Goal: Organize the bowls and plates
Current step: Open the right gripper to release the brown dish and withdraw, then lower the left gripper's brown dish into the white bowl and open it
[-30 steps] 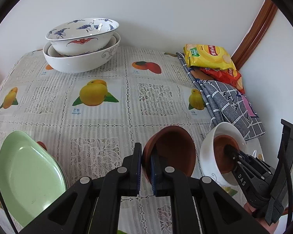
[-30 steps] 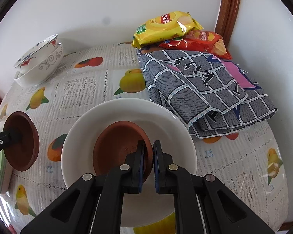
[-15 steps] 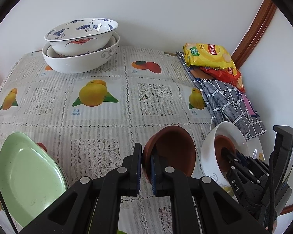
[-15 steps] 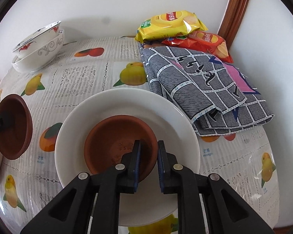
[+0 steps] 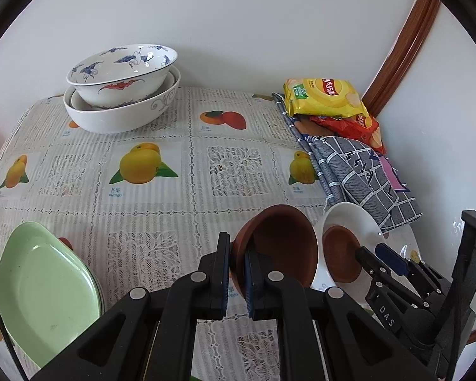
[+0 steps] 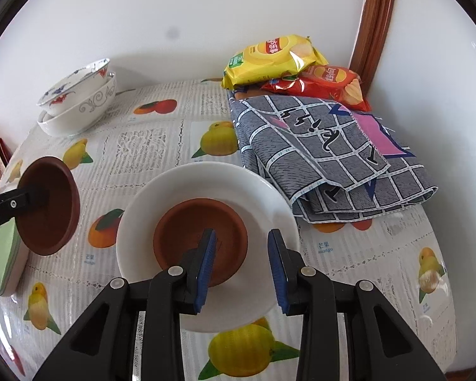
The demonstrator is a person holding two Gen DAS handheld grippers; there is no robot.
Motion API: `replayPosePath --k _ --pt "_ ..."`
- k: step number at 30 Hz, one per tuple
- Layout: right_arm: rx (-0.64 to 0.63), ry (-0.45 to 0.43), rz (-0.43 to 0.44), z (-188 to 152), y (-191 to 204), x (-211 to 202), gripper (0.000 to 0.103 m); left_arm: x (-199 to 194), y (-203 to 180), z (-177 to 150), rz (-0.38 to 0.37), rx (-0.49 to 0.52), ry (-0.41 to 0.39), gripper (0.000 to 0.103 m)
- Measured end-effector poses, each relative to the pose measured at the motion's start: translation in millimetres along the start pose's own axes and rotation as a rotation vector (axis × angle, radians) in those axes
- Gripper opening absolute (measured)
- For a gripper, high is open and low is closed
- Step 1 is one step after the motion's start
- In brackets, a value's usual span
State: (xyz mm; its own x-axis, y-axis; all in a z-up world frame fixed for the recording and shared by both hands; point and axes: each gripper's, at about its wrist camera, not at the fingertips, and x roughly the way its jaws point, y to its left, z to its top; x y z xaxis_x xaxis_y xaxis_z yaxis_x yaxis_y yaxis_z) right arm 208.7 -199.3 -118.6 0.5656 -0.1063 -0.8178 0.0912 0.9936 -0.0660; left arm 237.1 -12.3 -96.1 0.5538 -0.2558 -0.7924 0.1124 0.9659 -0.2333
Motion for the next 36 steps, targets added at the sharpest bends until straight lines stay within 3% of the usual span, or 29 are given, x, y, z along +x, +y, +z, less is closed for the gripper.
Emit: replayPosePath --k 8,19,36 --pt "0.089 -0.085 -0.024 0 -46 -45 0.035 -4 -45 5 -0.034 0.068 -0.011 0.008" --pt "0.17 -0.085 -0.085 -26 -112 -68 0.035 28 -95 -5 -0.035 0.132 0.051 0.008" --pt "0.203 -0.02 -0.05 -43 -119 -40 0.035 63 -103 -6 -0.004 0.129 0.096 0.01"
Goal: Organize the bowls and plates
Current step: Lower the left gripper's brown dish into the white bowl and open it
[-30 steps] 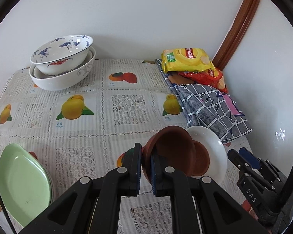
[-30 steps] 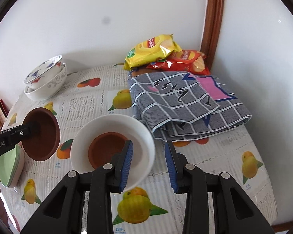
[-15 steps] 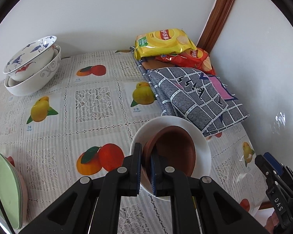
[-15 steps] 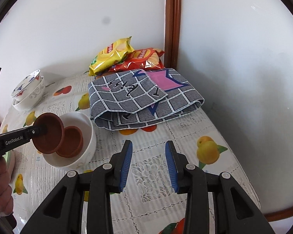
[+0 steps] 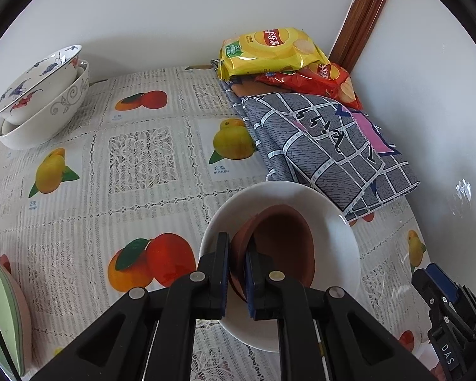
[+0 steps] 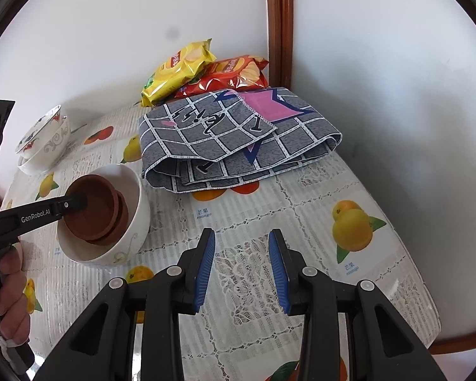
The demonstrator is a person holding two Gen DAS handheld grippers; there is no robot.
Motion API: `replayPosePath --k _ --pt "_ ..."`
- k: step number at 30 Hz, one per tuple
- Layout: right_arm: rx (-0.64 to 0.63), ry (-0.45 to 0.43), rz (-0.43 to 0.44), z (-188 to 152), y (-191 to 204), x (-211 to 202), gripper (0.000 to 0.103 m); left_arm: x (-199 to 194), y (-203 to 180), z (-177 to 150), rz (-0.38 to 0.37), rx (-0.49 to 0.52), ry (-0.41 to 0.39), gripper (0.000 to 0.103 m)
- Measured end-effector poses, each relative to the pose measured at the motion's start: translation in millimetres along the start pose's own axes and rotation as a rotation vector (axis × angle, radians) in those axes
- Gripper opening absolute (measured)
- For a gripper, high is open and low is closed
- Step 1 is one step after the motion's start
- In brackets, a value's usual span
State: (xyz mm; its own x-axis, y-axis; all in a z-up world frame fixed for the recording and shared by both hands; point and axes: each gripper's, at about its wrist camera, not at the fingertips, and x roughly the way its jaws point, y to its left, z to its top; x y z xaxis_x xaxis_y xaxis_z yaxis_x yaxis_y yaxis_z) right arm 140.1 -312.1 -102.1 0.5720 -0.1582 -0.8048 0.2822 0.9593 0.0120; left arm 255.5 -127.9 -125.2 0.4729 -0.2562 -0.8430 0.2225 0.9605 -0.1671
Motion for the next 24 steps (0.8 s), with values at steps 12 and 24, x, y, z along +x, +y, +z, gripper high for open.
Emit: replayPosePath --k 12,24 --pt "-0.002 0.024 0.018 -5 6 5 0.035 6 -3 -3 -0.039 -0.008 0.018 0.01" --pt "-0.03 -0.004 0.065 3 29 -1 0.035 -25 1 -2 -0.013 0.024 -0.019 0.031"
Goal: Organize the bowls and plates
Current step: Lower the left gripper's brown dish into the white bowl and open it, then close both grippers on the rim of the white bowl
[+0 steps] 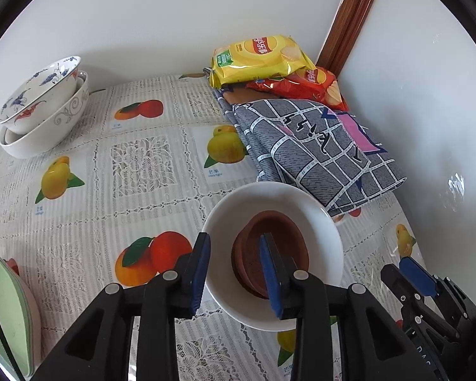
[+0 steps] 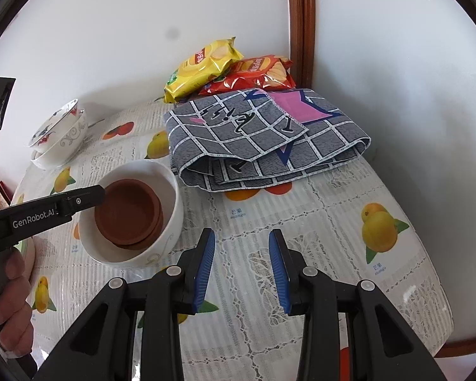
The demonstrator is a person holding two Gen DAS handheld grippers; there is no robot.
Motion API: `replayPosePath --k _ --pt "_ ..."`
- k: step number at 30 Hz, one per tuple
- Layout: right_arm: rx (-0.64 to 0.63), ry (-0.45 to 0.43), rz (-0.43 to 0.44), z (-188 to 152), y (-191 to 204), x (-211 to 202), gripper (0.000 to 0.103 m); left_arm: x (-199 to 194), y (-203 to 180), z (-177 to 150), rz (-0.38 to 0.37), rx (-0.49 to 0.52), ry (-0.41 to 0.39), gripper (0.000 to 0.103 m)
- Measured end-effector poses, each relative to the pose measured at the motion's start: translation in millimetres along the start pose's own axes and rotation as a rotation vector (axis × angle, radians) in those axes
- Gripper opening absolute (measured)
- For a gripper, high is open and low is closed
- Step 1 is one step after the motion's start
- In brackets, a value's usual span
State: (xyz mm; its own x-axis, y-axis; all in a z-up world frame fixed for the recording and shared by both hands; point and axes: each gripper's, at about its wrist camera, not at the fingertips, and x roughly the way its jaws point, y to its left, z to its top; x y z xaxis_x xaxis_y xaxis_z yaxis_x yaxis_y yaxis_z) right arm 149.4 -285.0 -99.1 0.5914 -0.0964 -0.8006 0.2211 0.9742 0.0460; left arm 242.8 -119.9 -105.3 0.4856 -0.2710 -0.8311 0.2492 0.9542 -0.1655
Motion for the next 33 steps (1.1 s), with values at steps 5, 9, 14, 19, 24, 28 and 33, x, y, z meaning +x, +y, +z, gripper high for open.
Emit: replayPosePath --k 5,9,14,19,24,28,33 --pt "-0.023 -0.013 0.037 9 14 -2 0.035 -7 14 1 0.017 -0.03 -0.012 0.031" --pt "-0.027 0.001 0.065 15 24 6 0.035 -2 24 -1 0.032 -0.054 0.011 0.031" --pt "-0.025 0.02 0.094 19 35 19 0.035 6 32 -4 0.01 -0.078 0.038 0.031" --pt "-0.039 0.051 0.086 20 45 35 0.035 16 32 -1 0.007 -0.078 0.058 0.031" --pt "-0.042 0.091 0.053 21 49 53 0.033 29 30 -1 0.021 -0.066 0.085 0.031" --pt "-0.056 0.106 0.03 20 50 63 0.029 37 30 0 0.013 -0.067 0.102 0.031" --pt "-0.06 0.133 0.024 21 52 69 0.028 44 28 2 0.034 -0.052 0.115 0.032"
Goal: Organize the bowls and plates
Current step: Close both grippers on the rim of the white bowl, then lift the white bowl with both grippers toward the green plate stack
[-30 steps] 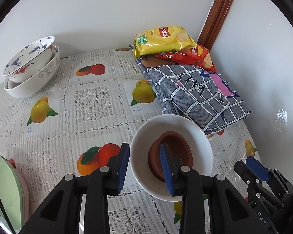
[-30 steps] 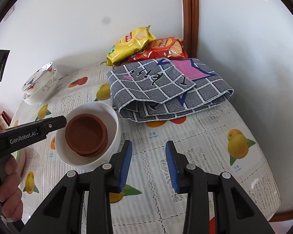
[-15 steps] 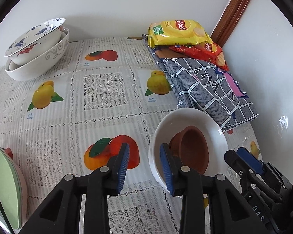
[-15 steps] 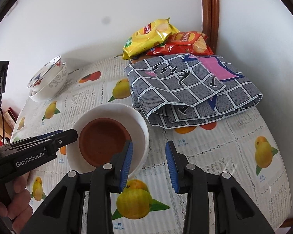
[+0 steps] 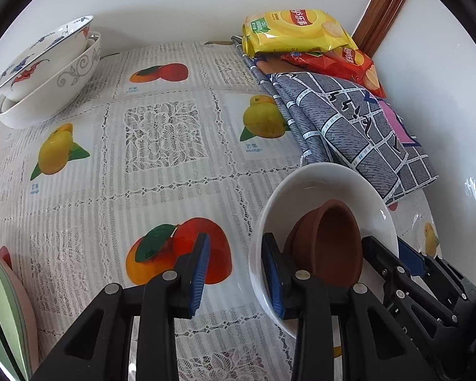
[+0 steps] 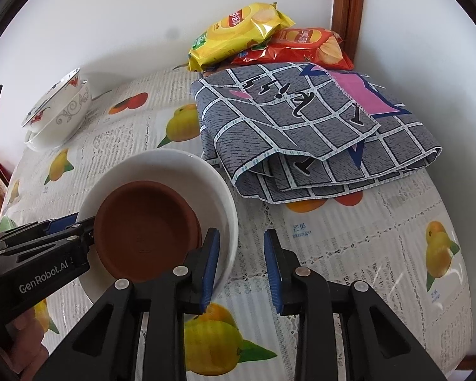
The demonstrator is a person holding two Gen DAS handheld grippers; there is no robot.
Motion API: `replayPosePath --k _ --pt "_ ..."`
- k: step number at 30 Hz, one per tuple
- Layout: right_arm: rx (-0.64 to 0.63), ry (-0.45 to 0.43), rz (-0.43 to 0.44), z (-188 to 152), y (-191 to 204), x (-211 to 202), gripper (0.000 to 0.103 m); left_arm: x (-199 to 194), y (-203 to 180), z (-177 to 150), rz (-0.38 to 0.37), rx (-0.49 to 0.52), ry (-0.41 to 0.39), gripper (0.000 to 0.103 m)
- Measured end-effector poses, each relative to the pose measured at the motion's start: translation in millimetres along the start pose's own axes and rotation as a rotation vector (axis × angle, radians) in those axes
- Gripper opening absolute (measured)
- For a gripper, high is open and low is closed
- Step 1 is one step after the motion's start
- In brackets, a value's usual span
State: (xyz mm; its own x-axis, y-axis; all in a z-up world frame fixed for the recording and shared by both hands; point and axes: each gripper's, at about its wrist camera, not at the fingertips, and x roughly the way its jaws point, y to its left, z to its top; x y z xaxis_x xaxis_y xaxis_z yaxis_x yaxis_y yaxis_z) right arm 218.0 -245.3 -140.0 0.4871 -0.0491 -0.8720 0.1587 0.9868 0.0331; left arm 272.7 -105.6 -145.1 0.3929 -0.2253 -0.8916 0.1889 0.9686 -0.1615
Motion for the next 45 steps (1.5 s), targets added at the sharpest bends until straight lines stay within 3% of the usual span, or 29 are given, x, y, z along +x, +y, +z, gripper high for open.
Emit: replayPosePath --k 17,19,22,25,30,33,45 --pt "0.016 0.032 0.009 7 -5 13 0.033 7 1 -3 -0.02 0.002 0.004 0.033" --pt "0.02 0.027 0.02 7 -4 12 0.031 6 1 -3 -0.028 0.001 0.003 0.031" --pt "0.01 0.019 0.022 6 0 11 0.023 6 -1 -3 -0.059 0.002 0.002 0.02" --pt "0.017 0.017 0.052 7 2 11 0.01 5 -8 -5 -0.058 0.023 -0.01 0.012" --pt "0.051 0.003 0.061 5 1 10 0.01 5 -4 -5 -0.073 -0.021 -0.017 0.011" --pt "0.066 0.002 0.055 4 1 9 0.01 4 -8 -5 -0.05 0.0 -0.028 0.011" --pt "0.11 -0.021 0.073 -4 -1 -14 0.01 -14 -2 -16 -0.08 -0.024 -0.043 0.01"
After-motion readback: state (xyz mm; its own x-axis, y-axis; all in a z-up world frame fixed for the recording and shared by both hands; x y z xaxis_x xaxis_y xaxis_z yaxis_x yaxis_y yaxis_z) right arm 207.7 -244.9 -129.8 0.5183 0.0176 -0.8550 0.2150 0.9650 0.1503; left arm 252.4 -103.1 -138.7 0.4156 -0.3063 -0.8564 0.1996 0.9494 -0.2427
